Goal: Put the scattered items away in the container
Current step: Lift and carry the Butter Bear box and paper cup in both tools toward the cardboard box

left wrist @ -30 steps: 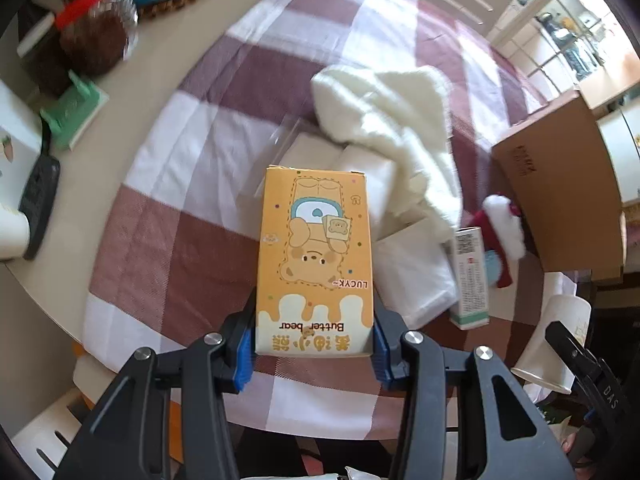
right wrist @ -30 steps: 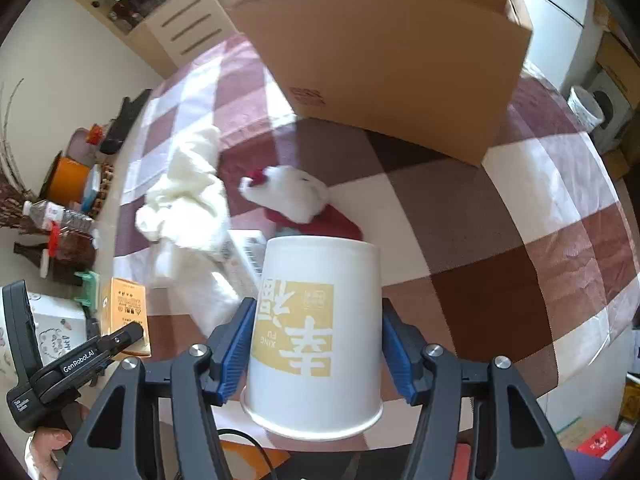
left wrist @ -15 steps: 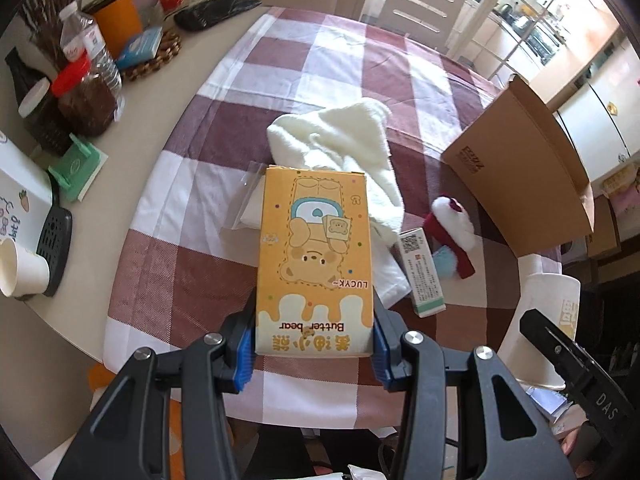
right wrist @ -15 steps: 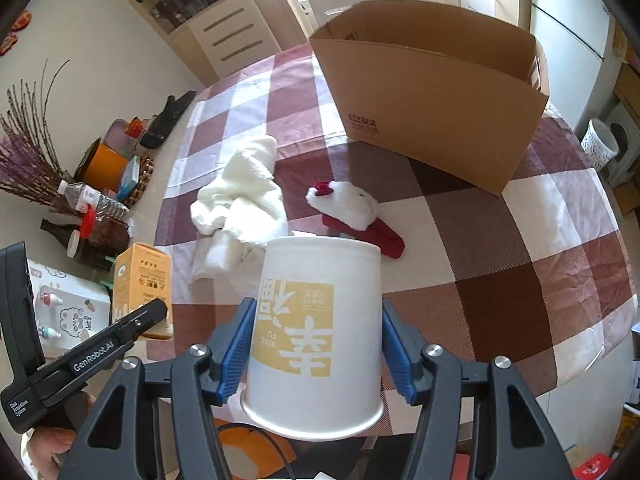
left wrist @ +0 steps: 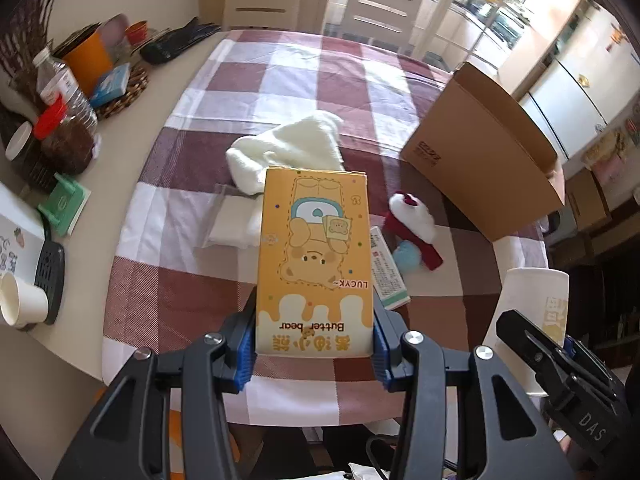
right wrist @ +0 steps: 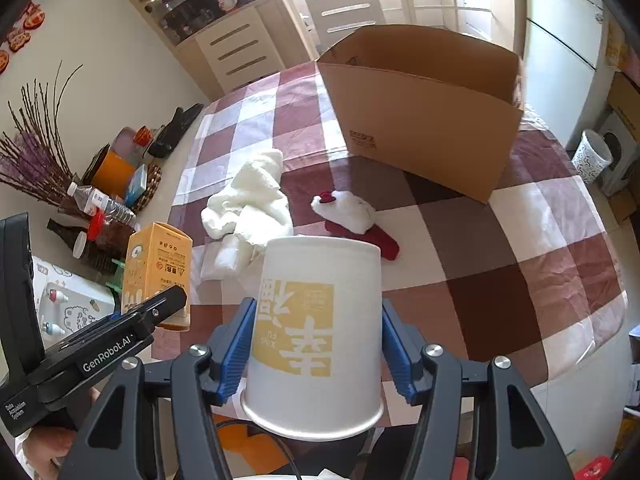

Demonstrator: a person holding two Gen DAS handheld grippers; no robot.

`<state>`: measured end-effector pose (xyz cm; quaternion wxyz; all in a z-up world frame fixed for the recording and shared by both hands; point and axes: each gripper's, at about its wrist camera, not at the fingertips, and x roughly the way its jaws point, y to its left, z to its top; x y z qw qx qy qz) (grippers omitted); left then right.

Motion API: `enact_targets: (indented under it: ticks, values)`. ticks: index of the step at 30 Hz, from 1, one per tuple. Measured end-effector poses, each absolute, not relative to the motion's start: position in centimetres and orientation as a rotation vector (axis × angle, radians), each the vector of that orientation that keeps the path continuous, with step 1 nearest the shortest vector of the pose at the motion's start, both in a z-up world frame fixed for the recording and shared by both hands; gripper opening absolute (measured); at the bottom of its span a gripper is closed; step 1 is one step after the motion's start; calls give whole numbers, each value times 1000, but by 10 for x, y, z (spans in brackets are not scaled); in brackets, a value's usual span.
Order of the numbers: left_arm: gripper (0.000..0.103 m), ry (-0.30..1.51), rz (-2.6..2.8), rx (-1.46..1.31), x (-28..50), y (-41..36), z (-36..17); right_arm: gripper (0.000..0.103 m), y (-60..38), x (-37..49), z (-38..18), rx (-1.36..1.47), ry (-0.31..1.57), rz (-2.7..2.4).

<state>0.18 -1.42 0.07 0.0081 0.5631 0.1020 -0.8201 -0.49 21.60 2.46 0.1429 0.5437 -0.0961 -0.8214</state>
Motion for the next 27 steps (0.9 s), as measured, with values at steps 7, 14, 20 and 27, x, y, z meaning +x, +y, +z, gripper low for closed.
enact_targets:
  ticks: [7,14,20,27]
  values:
    - [47,255,-2613,1785,0,4,4,60,227,1,28,1565,-309,-2413]
    - [47,197,-2666,1815,-3,24,6,60,241,5,30,1573,-348,-2459]
    - [47,154,-2701,1836,-6,38,9,60,253,7,32,1570,-381,-2498]
    - [47,105,-2741,1856,-10,54,11,60,266,9,34,1569,-414,-2537]
